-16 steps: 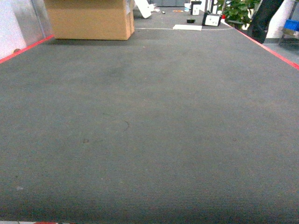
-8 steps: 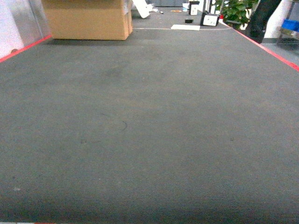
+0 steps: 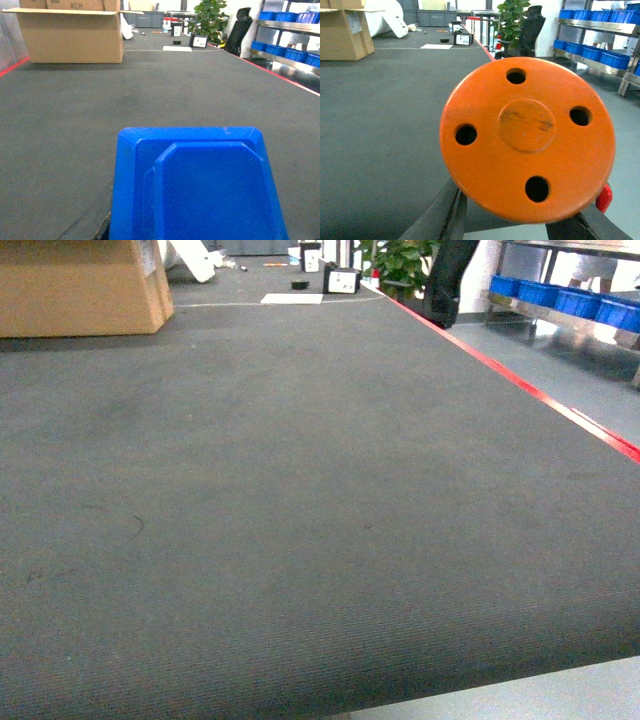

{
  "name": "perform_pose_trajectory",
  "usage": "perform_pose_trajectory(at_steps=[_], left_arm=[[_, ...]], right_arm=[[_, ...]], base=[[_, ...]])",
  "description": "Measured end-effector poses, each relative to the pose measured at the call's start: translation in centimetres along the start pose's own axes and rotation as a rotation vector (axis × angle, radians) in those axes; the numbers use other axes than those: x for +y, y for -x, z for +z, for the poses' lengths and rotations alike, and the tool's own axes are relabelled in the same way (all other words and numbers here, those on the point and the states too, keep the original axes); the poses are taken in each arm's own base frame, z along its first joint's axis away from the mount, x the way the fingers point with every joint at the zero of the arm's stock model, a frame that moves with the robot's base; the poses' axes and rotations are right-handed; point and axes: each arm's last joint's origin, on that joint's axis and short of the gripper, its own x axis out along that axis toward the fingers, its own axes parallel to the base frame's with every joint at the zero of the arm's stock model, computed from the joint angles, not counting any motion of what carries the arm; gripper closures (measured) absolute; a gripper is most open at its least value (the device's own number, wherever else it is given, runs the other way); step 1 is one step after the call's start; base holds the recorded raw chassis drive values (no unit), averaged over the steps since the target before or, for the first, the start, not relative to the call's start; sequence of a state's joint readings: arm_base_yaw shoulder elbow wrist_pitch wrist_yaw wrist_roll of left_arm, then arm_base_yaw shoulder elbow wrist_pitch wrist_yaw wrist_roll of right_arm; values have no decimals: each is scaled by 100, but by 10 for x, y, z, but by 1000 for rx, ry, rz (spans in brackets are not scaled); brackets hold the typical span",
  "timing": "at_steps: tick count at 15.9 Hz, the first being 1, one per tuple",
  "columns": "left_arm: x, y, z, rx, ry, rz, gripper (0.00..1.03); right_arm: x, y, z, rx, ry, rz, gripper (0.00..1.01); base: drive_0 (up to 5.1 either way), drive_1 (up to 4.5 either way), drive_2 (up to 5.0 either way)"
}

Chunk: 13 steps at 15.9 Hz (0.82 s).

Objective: Sort blue parts and orange caps into right shelf containers

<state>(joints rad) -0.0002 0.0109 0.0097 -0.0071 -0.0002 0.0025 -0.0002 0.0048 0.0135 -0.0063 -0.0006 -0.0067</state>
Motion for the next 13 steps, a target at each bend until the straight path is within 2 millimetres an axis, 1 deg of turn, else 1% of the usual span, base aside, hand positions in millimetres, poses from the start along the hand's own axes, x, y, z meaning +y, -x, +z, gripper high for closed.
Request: perform_pose_trajectory(at_steps=[13], left_arm=[[0, 0, 0, 0, 0, 0, 59]], right_arm=[[0, 0, 0, 0, 0, 0, 62]], base=[[-159, -159, -159]])
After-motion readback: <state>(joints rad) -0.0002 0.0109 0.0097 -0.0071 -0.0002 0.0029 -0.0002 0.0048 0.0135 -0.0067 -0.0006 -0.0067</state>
